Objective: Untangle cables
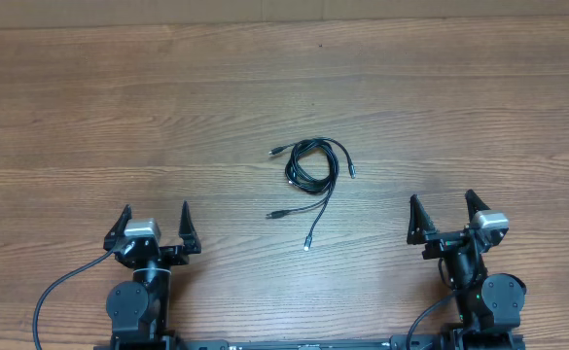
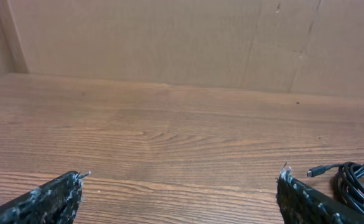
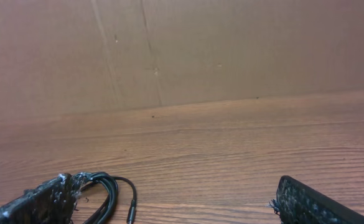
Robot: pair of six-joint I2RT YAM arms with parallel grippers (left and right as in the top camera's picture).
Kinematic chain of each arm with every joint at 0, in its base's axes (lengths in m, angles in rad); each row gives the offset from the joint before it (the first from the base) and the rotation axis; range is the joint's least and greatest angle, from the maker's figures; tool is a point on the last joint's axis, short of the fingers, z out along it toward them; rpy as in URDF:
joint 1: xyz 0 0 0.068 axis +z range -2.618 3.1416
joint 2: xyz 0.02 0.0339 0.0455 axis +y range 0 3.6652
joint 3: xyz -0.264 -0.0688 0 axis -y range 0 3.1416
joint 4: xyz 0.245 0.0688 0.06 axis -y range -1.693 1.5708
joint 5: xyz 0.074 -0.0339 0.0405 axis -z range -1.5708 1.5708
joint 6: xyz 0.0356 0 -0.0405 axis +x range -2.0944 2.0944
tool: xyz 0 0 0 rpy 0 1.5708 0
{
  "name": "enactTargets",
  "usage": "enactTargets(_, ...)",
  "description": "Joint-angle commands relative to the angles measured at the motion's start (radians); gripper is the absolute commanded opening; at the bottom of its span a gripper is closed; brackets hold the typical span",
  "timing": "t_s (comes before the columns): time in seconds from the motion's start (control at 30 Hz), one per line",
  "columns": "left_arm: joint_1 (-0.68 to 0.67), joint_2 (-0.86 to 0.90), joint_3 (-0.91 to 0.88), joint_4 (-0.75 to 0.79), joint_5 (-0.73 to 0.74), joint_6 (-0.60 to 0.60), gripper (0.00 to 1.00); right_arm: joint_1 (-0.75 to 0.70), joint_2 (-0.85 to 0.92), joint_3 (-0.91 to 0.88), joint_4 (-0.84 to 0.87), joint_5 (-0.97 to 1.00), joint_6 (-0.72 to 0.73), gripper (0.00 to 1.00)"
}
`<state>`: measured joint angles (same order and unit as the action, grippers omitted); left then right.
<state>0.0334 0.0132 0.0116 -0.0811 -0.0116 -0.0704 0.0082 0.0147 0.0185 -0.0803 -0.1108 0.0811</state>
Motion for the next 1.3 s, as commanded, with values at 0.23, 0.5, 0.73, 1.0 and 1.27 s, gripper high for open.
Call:
enactTargets(0.23,0.0,-0.009,-0.006,0.004,0.005,0.019,0.99,0.004,-0.012,-0.011,0.004,0.012,-0.004,1.0)
enactTargets(0.5,0.0,-0.009,-0.006,0.004,0.005,0.019,1.0,0.004,-0.012,-0.011,0.004,0.012,-0.004,1.0)
enactTargets(0.73,0.0,-0.009,-0.006,0.004,0.005,0.019,1.0,0.004,-0.012,-0.011,0.004,0.012,-0.004,1.0)
enactTargets(1.0,0.0,-0.009,-0.006,0.004,0.005,0.019,1.0,0.004,-0.012,-0.011,0.004,0.012,-0.004,1.0)
enactTargets(1.27,0.0,-0.009,-0.006,0.004,0.005,0.019,1.0,0.004,-0.012,-0.011,0.004,0.012,-0.004,1.0)
